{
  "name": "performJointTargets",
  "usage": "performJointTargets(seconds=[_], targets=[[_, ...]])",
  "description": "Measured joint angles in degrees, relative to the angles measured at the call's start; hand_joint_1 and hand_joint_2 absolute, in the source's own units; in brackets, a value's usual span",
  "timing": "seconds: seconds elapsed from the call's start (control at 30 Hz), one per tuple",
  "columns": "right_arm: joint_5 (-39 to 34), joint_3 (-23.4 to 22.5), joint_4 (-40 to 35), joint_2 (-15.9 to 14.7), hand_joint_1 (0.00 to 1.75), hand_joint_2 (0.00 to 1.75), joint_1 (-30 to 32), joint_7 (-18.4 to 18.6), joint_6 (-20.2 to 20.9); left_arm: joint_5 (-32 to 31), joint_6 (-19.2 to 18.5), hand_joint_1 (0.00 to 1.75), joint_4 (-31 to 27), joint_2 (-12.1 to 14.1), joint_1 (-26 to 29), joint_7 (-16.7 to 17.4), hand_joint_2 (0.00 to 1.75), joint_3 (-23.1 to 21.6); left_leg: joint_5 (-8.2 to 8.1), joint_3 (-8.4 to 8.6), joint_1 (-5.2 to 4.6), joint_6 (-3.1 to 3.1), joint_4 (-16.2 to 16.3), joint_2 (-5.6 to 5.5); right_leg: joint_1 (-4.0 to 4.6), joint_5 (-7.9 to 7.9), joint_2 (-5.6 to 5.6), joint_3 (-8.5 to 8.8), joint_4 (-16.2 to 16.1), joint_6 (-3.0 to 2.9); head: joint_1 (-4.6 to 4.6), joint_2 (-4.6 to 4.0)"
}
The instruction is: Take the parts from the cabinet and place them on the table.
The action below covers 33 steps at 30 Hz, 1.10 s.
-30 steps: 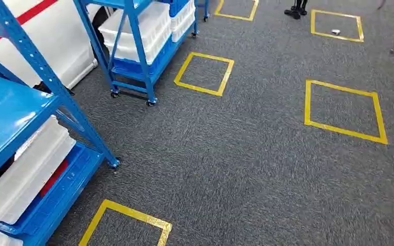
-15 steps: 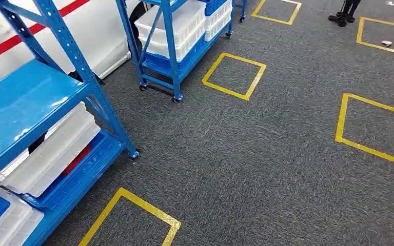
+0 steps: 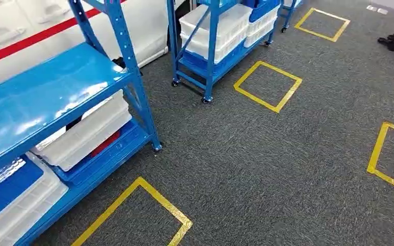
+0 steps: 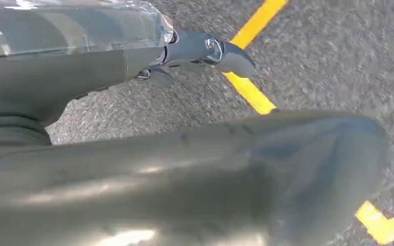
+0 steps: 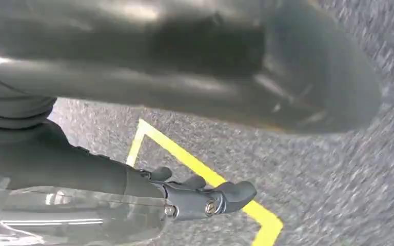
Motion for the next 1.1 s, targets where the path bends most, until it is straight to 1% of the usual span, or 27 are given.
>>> performJointTargets(seconds=[0.03, 0.07, 0.1, 0.13, 0.17, 0.2, 0.23, 0.27, 0.3, 0.4, 0.43, 0.47, 0.5, 0.57, 0.6, 0.63, 0.67, 0.73, 0.77, 0.8, 0.83, 0.93, 0.97, 1.0, 1.03, 1.07, 1.1], targets=[[0.3, 0.0, 0.0, 0.0, 0.00, 0.00, 0.2, 0.0, 0.2, 0.2, 0.1, 0.00, 0.0, 0.0, -0.2, 0.0, 0.00, 0.0, 0.06, -0.11, 0.01, 0.06, 0.0, -0.75, -0.07, -2.21, 1.05, -2.06, 4.4, 0.05, 0.00, 0.00], [0.6, 0.0, 0.0, 0.0, 0.00, 0.00, 0.3, 0.0, 0.2, 0.5, 0.1, 0.00, 0.0, 0.0, -0.3, 0.0, 0.00, 0.0, 0.07, -0.18, -0.01, 0.10, 0.0, -1.54, -0.09, -3.99, 1.48, -4.31, 8.9, 0.13, 0.00, 0.00], [0.8, 0.0, 0.0, 0.0, 0.00, 0.00, 0.4, 0.2, 0.3, 0.5, 0.2, 0.00, 0.0, 0.0, -0.3, 0.0, 0.00, 0.0, 0.06, -0.18, -0.01, 0.09, 0.1, -2.42, -0.08, -4.68, 1.64, -6.18, 12.2, 0.22, 0.00, 0.00], [1.0, 0.1, 0.0, -0.1, 0.00, 0.00, 0.4, 0.3, 0.4, 0.5, 0.3, 0.00, 0.0, 0.0, -0.2, 0.2, 0.00, 0.0, 0.03, -0.08, 0.01, 0.04, 0.1, -3.28, -0.10, -3.72, 1.65, -6.81, 12.6, 0.33, 0.00, 0.00], [1.3, 0.2, 0.0, -0.1, 0.00, 0.00, 0.4, 0.4, 0.7, 0.5, 0.4, 0.00, 0.0, 0.0, -0.2, 0.4, 0.00, 0.0, -0.02, 0.02, 0.07, -0.04, 0.2, -4.07, -0.18, -1.54, 1.68, -6.21, 10.5, 0.40, 0.00, 0.00], [1.7, 0.4, 0.0, -0.2, 0.00, 0.00, 0.4, 0.6, 1.0, 0.5, 0.4, 0.00, 0.0, -0.1, -0.1, 0.5, 0.00, 0.0, -0.14, 0.13, 0.16, -0.23, 0.4, -4.97, -0.33, 1.48, 1.91, -4.46, 6.1, 0.38, 0.00, 0.00], [2.0, 0.7, 0.0, -0.3, 0.00, 0.00, 0.3, 0.9, 1.4, 0.4, 0.4, 0.00, 0.0, -0.1, -0.1, 0.5, 0.00, 0.0, -0.35, 0.16, 0.26, -0.53, 0.7, -5.74, -0.56, 4.54, 2.96, -2.24, 0.6, 0.40, 0.00, 0.00], [2.1, 0.8, 0.0, -0.3, 0.00, 0.00, 0.4, 1.1, 1.4, 0.4, 0.4, 0.00, 0.0, -0.2, -0.2, 0.5, 0.00, 0.0, -0.63, -0.09, 0.36, -0.90, 1.1, -6.38, -0.91, 5.77, 5.55, -0.80, -3.6, 0.41, 0.00, 0.00], [2.2, 0.9, 0.0, -0.3, 0.00, 0.00, 0.4, 1.5, 1.4, 0.3, 0.3, 0.00, 0.0, -0.2, -0.4, 0.5, 0.00, 0.0, -0.99, -0.54, 0.09, -1.40, 1.8, -6.96, -0.68, 5.17, 6.55, -0.57, -4.1, 0.44, 0.00, 0.00], [2.5, 1.0, 0.0, -0.3, 0.00, 0.00, 0.1, 1.7, 1.4, -0.2, 0.0, 0.00, 0.0, -0.2, -0.2, 0.4, 0.00, 0.0, -0.64, -1.01, 0.45, -2.38, 1.2, -8.36, -0.29, 5.22, 4.81, -0.62, -4.0, -0.49, 0.00, 0.00], [2.5, 1.1, 0.0, -0.3, 0.00, 0.00, 0.0, 1.7, 1.4, -0.2, 0.0, 0.00, 0.0, -0.1, -0.1, 0.4, 0.00, 0.0, -0.77, -1.02, 0.39, -2.77, 1.3, -8.87, -0.73, 5.45, 4.03, -0.44, -4.5, -1.02, 0.00, 0.00], [2.5, 1.1, 0.0, -0.3, 0.00, 0.00, 0.0, 1.8, 1.4, -0.3, 0.0, 0.00, 0.0, -0.1, -0.1, 0.4, 0.00, -0.1, -1.52, -1.23, 0.35, -2.90, 2.5, -6.17, -0.77, 5.51, 3.27, -0.20, -4.8, -1.43, 0.00, 0.00], [2.5, 1.1, 0.0, -0.3, 0.00, 0.00, 0.1, 1.7, 1.4, -0.5, -0.1, 0.00, 0.0, -0.1, -0.3, 0.4, 0.00, -0.2, -3.44, -2.64, 0.27, -3.14, 5.4, -3.86, -0.71, 5.40, 2.61, -0.15, -4.8, -1.83, -0.04, 0.00], [2.6, 1.1, 0.0, -0.3, 0.00, 0.00, 0.4, 1.6, 1.4, -0.6, -0.1, 0.00, 0.0, -0.2, -0.6, 0.3, 0.00, -0.3, -7.67, -7.04, 0.61, -3.52, 14.2, -2.39, -0.37, 5.24, 1.03, -0.11, -4.8, -2.09, -0.02, 0.00], [2.7, 1.1, 0.0, -0.3, 0.00, 0.00, 0.4, 1.5, 1.4, -0.6, -0.1, 0.00, 0.0, -0.2, -0.6, 0.3, 0.00, -0.4, -8.81, -8.90, 0.71, -3.67, 17.9, -2.26, -0.26, 5.13, 0.28, -0.12, -4.8, -2.18, -0.02, 0.00], [2.7, 1.1, 0.0, -0.3, 0.00, 0.00, 0.4, 1.4, 1.4, -0.6, 0.0, 0.00, 0.0, -0.2, -0.4, 0.4, 0.00, -0.4, -8.68, -9.73, 0.74, -3.75, 19.4, -2.16, -0.22, 5.02, -0.47, -0.05, -4.8, -2.14, -0.04, 0.00], [2.7, 1.1, 0.0, -0.3, 0.00, 0.00, 0.3, 1.3, 1.5, -0.6, 0.0, 0.00, 0.0, -0.2, -0.3, 0.3, 0.00, -0.5, -7.08, -8.98, 0.74, -3.77, 17.8, -2.06, -0.22, 4.89, -1.15, 0.09, -4.8, -2.09, -0.02, 0.00], [2.9, 1.1, 0.0, -0.3, 0.00, 0.00, 0.3, 1.3, 1.7, -0.7, 0.1, 0.00, 0.0, -0.2, -0.3, 0.3, 0.00, -0.7, -2.23, -4.38, 0.71, -3.52, 8.7, -0.83, -0.23, 4.60, -2.47, 0.62, -4.8, -1.80, -0.02, 0.00], [2.9, 1.1, 0.0, -0.3, 0.00, 0.00, 0.3, 1.3, 1.8, -0.7, 0.1, 0.00, 0.0, -0.2, -0.3, 0.3, 0.00, -0.8, -0.37, -1.78, 0.59, -3.14, 3.9, 0.87, -0.20, 4.41, -3.10, 0.94, -4.8, -1.61, -0.04, 0.00], [2.9, 1.1, 0.0, -0.3, 0.00, 0.00, 0.3, 1.3, 2.0, -0.8, 0.1, 0.00, 0.0, -0.2, -0.5, 0.3, 0.00, -0.9, -1.12, -1.00, -0.09, -2.55, 1.7, 3.39, 0.19, 4.14, -3.66, 1.13, -4.7, -1.19, -0.02, 0.00], [2.9, 1.2, 0.0, -0.3, 0.00, 0.00, 0.3, 1.3, 2.1, -0.8, 0.1, 0.00, 0.0, -0.2, -0.6, 0.3, 0.00, -0.9, -0.83, -0.97, -0.18, -1.97, 1.8, 2.46, 0.17, 4.05, -4.11, 1.12, -4.7, -0.83, -0.02, 0.00], [2.9, 1.4, 0.0, -0.3, 0.00, 0.00, -0.4, 1.3, 2.1, -0.8, 0.1, 0.00, 0.0, -0.2, -0.2, 0.3, 0.00, -1.1, -0.65, -1.29, -0.31, -1.06, 1.2, 0.76, 0.21, 3.93, -5.69, 1.88, -5.1, 0.13, -0.02, 0.00], [2.9, 1.4, 0.0, -0.4, 0.00, 0.00, -0.4, 1.3, 2.0, -0.8, 0.1, 0.00, 0.0, -0.2, -0.1, 0.3, 0.00, -1.1, -0.10, -0.49, 0.28, -0.74, 0.6, 0.23, -0.21, 3.47, -4.18, 2.00, -4.5, 0.52, -0.02, 0.00], [2.9, 1.4, 0.0, -0.4, 0.00, 0.00, -0.3, 1.3, 2.1, -0.8, 0.1, 0.00, 0.0, -0.3, -0.2, 0.3, 0.00, -1.1, 0.09, -0.49, 0.38, -0.30, 0.4, -0.30, -0.19, 1.92, -1.09, 1.10, -2.6, 0.60, -0.02, 0.00], [2.9, 1.4, 0.0, -0.4, 0.00, 0.00, -0.3, 1.3, 2.1, -0.9, 0.1, 0.00, 0.0, -0.2, -0.4, 0.3, 0.00, -1.2, 0.21, -0.62, 0.32, -0.16, 0.4, -0.87, -0.26, -0.45, 0.61, -0.84, 1.4, 0.59, 0.00, 0.00], [2.9, 1.4, 0.0, -0.4, 0.00, 0.00, -0.1, 1.4, 2.1, -0.9, 0.1, 0.00, 0.0, -0.2, -0.6, 0.3, 0.00, -1.2, 0.21, -0.68, 0.26, -0.03, 0.4, -1.54, -0.32, -2.71, 1.32, -3.20, 6.2, 0.67, 0.00, 0.00], [2.9, 1.4, 0.0, -0.4, 0.00, 0.00, 0.1, 1.4, 2.1, -1.0, 0.1, 0.00, 0.0, -0.2, -0.7, 0.3, 0.00, -1.2, 0.17, -0.71, 0.17, 0.05, 0.4, -2.29, -0.32, -4.11, 1.57, -5.34, 10.3, 0.74, 0.00, 0.00]])
